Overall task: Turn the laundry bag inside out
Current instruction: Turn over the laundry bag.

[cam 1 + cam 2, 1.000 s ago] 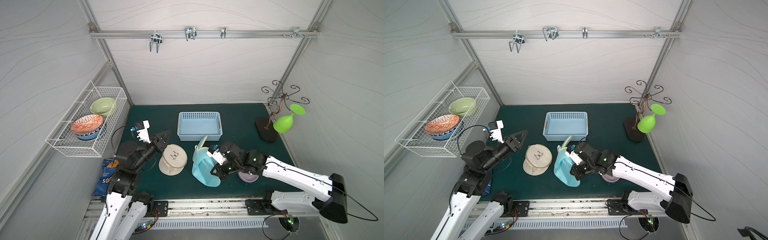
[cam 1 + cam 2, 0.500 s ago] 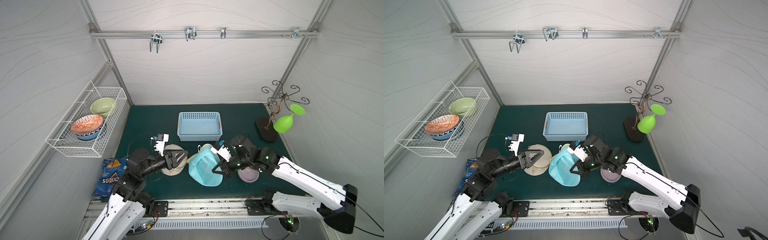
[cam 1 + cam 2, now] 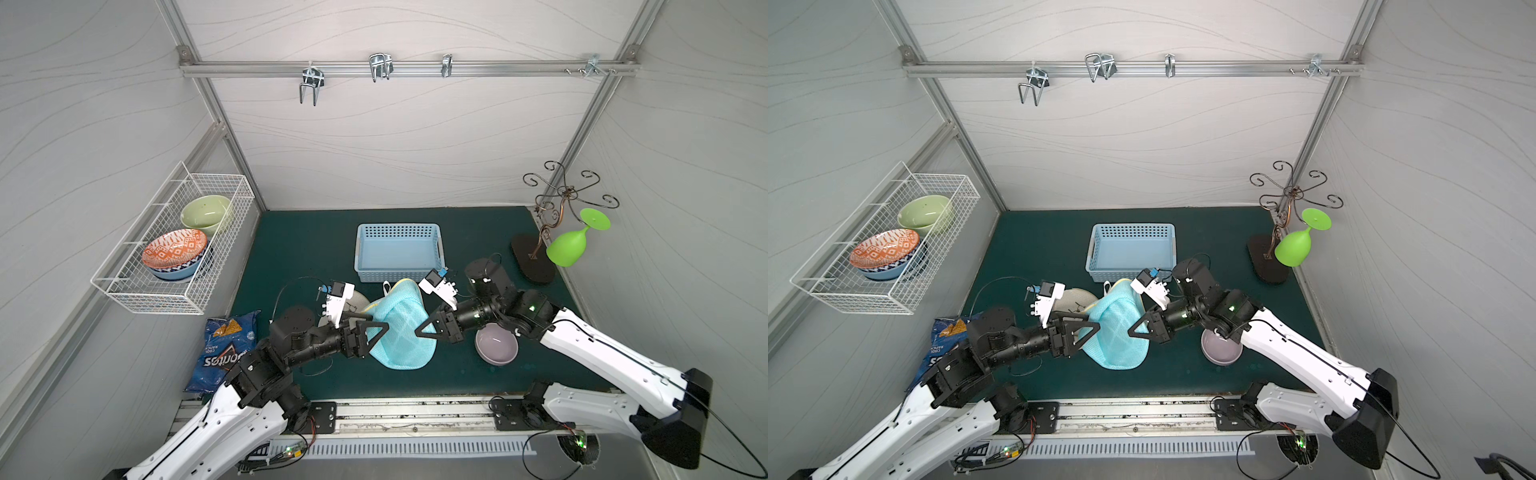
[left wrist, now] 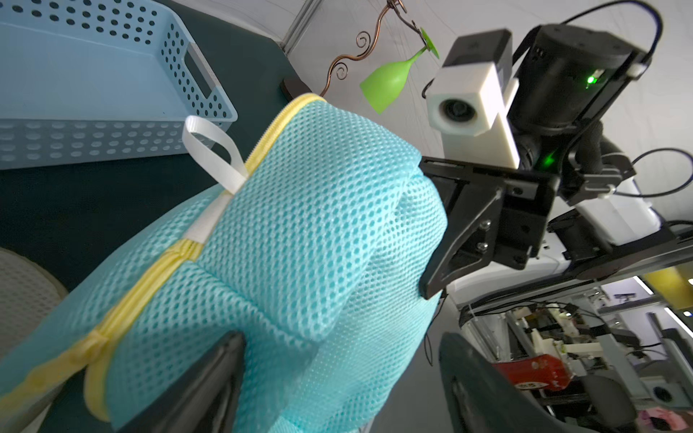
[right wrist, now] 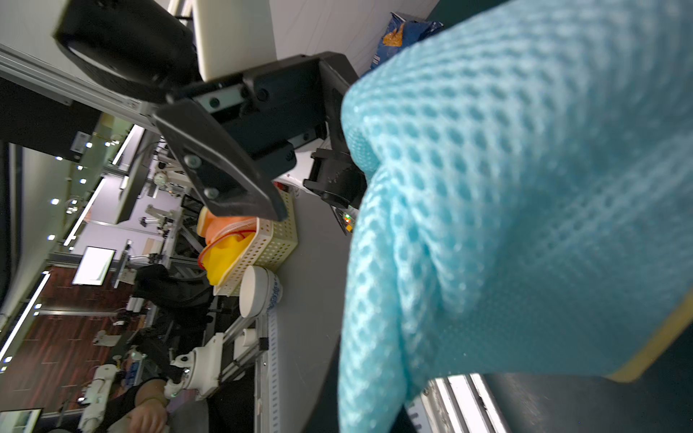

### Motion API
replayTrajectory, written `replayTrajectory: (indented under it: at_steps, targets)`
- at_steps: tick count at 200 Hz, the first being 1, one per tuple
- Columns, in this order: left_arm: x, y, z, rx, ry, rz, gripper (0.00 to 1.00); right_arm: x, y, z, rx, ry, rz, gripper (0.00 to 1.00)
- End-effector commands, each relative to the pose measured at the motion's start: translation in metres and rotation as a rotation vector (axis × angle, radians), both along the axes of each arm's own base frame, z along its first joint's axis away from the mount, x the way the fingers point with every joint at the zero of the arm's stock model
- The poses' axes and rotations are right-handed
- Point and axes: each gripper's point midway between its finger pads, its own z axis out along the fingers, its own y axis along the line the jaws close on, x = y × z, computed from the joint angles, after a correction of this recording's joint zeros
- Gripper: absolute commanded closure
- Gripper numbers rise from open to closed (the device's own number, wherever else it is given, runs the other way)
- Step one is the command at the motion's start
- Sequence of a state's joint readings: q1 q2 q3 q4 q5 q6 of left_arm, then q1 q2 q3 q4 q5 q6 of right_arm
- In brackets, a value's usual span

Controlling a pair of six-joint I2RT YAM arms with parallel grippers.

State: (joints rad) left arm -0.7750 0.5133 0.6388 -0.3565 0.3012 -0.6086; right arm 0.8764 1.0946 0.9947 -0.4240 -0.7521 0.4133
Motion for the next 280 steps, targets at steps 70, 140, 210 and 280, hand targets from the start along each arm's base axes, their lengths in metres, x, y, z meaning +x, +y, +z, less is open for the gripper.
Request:
replayTrajectory:
  at_steps: [70, 140, 210, 280]
  targets:
    - [0.056, 0.050, 0.018, 0.191, -0.140, 0.413, 1.00, -0.037, 0.000, 0.024, 0.198, 0.094, 0.175, 1.00]
    - [0.050, -0.010, -0.017, -0.241, 0.230, 0.048, 0.56, -0.016, -0.029, 0.107, 0.447, -0.113, -0.019, 1.00]
    - [0.031, 0.010, 0.003, -0.253, 0.165, 0.094, 0.41, 0.033, -0.002, 0.081, 0.361, 0.058, -0.197, 1.00]
    - [0.020, 0.021, 0.007, -0.203, 0.309, 0.219, 1.00, 0.089, 0.021, -0.030, 0.093, 0.370, -0.358, 1.00]
